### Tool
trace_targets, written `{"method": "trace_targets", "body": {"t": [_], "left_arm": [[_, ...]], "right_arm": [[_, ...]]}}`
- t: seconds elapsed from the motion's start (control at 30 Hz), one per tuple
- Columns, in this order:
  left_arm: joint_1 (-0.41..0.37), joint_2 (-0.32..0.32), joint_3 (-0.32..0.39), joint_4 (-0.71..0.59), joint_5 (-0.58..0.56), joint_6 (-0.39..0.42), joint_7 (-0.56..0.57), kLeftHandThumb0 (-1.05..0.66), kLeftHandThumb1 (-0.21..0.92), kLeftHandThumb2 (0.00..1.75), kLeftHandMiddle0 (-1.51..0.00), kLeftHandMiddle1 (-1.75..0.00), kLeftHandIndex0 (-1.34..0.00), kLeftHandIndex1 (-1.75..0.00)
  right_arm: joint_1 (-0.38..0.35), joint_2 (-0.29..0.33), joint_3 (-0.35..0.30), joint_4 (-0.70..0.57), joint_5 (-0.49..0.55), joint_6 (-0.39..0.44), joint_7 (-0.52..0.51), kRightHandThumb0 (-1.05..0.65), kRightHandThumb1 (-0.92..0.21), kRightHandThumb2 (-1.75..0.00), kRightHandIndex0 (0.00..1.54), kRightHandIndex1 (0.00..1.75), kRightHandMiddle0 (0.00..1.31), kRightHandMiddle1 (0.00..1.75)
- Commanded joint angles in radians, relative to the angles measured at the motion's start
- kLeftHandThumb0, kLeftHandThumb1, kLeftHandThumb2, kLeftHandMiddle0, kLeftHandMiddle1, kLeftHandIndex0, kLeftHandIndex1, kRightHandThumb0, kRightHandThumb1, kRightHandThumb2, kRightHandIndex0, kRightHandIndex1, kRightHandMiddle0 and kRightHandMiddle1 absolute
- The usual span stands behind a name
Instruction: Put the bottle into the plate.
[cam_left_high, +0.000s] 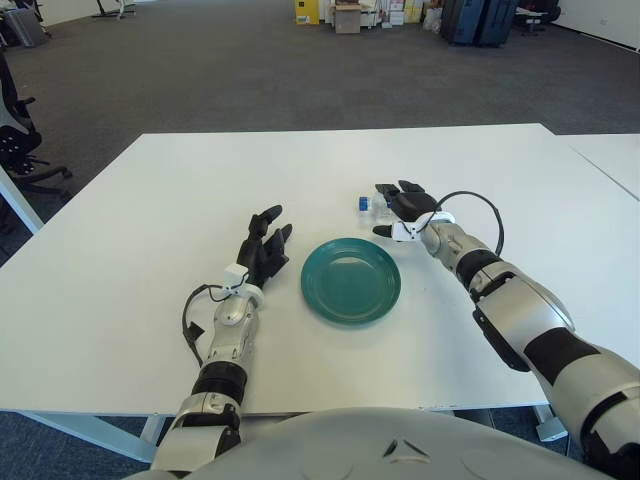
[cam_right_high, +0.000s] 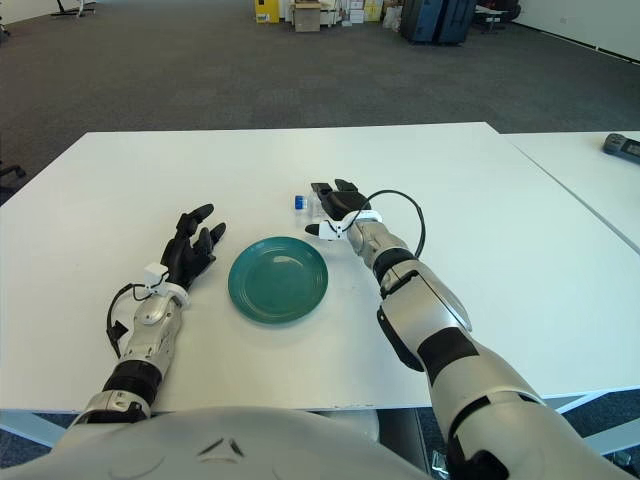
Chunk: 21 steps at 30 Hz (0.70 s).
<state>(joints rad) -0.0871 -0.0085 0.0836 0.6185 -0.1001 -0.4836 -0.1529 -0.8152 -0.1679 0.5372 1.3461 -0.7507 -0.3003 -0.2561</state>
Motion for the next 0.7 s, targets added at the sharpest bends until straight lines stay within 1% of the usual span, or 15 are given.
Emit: {"method": "trace_targets", "body": {"t": [0.0,0.67], "left_arm": [[0.037,0.006,0.007,-0.004,-0.009,0.032,-0.004,-0.85,0.92,0.81,-0.61,-0.05,-0.02,-0.90],[0.063,0.029,0.019,-0.041,-0.028,0.033,-0.029,-0.85,0.92,0.81,-0.62,-0.05,-0.05,-0.92]], "right_arm": [[0.016,-0.005,-0.010,0.018,0.021,0.020,0.040,-0.97,-0.92,-0.72,0.11,0.01,0.00,0.29],[0.015,-0.014,-0.031,0.015,0.048,0.029,0.088,-0.91,-0.92,-0.70,0.16,0.02,0.00,0.34]]}}
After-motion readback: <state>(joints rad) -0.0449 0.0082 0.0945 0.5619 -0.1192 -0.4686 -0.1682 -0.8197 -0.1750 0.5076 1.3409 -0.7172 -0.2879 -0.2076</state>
